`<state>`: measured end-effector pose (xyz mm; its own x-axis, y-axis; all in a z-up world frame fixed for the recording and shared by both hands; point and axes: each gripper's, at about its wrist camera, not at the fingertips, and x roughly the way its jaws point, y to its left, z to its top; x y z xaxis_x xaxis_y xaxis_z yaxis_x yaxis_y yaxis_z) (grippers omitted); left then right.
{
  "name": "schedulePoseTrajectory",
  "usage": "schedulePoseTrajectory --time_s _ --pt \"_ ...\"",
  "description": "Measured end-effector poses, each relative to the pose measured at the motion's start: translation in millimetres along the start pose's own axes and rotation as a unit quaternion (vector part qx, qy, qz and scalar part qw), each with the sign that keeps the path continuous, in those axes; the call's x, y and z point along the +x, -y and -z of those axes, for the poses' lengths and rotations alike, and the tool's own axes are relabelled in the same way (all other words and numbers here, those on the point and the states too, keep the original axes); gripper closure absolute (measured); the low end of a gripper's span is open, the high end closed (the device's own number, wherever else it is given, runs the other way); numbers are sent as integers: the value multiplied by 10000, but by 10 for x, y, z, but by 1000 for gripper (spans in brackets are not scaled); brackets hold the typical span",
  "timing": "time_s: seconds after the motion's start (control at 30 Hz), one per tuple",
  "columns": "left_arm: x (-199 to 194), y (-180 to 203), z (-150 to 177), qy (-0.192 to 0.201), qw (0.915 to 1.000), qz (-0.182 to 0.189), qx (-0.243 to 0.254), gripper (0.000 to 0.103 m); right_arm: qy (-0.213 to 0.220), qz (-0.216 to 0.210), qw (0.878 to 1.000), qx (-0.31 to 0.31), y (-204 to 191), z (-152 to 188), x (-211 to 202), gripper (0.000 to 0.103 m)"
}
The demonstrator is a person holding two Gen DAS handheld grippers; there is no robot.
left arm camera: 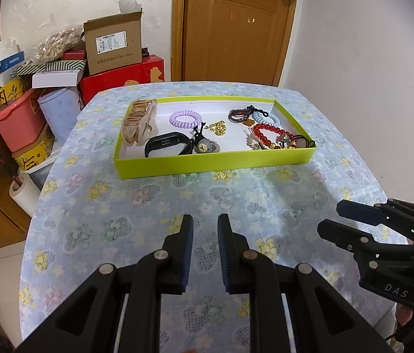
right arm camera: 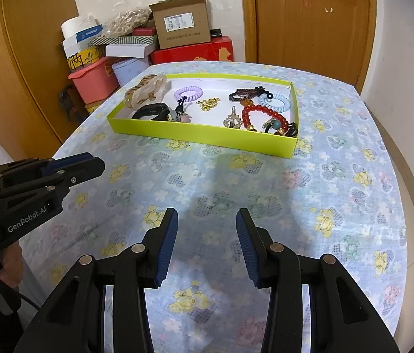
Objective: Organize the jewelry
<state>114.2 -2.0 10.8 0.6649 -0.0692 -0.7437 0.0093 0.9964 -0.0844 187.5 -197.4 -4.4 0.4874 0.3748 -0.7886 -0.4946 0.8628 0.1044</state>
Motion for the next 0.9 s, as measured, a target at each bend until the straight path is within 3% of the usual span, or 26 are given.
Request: schedulePoseTrajectory --time_s 0.9 --pt "16 -22 38 -37 10000 -71 -18 85 -64 -14 10000 3 -17 26 24 61"
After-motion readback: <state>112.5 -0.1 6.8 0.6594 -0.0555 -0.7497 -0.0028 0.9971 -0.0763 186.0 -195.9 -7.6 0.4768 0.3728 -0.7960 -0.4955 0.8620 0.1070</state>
